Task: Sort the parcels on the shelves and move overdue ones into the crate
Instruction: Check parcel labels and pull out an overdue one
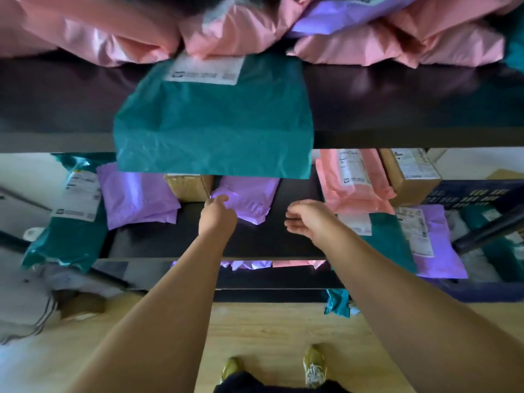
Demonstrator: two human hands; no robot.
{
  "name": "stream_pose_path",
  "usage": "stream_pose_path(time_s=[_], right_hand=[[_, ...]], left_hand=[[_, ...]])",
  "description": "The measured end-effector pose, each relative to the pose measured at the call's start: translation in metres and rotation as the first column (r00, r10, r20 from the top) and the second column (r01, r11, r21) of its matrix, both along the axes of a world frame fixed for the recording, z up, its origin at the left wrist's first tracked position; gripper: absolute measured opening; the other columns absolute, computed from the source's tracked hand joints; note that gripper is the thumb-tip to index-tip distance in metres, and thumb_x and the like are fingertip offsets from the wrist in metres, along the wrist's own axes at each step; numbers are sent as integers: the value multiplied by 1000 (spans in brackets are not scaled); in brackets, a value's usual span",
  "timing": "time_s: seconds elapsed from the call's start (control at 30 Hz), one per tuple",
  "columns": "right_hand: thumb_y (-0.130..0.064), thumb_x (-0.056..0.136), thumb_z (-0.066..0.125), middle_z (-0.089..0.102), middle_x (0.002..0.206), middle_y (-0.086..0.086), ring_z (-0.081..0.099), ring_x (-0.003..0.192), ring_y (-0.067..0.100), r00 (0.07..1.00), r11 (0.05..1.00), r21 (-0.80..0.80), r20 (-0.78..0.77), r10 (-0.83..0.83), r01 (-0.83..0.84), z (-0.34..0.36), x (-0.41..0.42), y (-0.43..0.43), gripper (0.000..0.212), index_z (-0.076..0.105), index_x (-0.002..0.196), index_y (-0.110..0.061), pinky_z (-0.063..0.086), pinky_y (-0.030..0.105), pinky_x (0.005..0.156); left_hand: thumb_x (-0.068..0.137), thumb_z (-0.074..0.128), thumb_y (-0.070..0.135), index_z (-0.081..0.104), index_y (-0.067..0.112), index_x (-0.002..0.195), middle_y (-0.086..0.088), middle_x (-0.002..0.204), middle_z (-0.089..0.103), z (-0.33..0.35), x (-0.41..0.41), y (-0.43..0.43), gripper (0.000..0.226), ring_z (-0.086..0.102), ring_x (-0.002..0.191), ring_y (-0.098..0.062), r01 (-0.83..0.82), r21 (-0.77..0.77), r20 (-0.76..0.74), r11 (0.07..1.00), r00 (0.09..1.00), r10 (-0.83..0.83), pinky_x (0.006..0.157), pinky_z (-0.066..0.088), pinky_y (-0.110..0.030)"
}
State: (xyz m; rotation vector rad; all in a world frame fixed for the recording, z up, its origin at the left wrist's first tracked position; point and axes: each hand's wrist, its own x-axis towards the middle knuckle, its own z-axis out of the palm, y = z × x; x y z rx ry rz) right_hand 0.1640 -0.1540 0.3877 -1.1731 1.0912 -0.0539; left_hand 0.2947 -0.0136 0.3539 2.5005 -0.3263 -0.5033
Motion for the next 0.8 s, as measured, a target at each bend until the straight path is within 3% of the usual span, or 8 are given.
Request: stream_pose_path(time_s=[0.1,0.17,0.27,0.43,0.53,0.67,0.8], right_hand=[[-5,97,55,61,114,25,64,105,36,995,995,-69,-75,64,-69,-10,23,24,3,57,98,-7,53,43,96],[-8,95,57,60,123,24,61,115,37,984,982,-154,-153,90,-113,-20,37,35,23,57,117,-2,50,48,101],[-11,97,54,60,123,20,61,111,34,972,981,-161,-226,70,-108,-27,56,41,37,50,133,-5,50,47,100],[-13,102,45,59,116,15,62,107,29,964,981,-190,-265,-25,-26,-33,81,47,40,44,142,-14,52,43,97],[-9,99,45,57,109,14,63,109,33,968,973,-226,-250,-4,-54,-33,76,51,49,39,147,-17,53,47,97],[-4,95,45,53,114,6,65,103,30,975,953,-298,-222,-8,-60,-32,65,57,56,39,148,-19,54,47,95],[-3,91,51,62,110,5,65,97,25,977,920,-381,-215,9,-93,-23,52,68,52,50,140,-21,57,42,90]], left_hand=[[94,40,5,33,23,150,-9,154,29,-7,17,16,60,47,127,-34,69,34,-45,997,997,-67,95,41,-35],[94,41,6,31,21,151,-10,154,31,-12,30,21,60,46,128,-33,112,19,-64,994,992,-111,98,39,-34],[97,45,9,31,14,151,-13,152,36,-14,39,21,56,41,135,-32,167,0,-101,986,981,-166,107,34,-34],[99,45,10,37,12,147,-14,145,45,-20,47,25,49,47,129,-30,223,38,-141,974,966,-216,106,37,-36],[96,52,12,39,16,147,-12,141,49,-19,47,32,52,53,122,-29,239,-11,-159,971,958,-238,100,43,-35],[83,71,9,44,24,143,-11,135,51,-16,46,43,68,57,111,-27,238,-115,-134,964,958,-252,83,48,-29],[85,64,-3,49,28,140,-6,139,40,-6,31,48,65,56,113,-24,280,-123,8,952,960,-281,81,45,-23]])
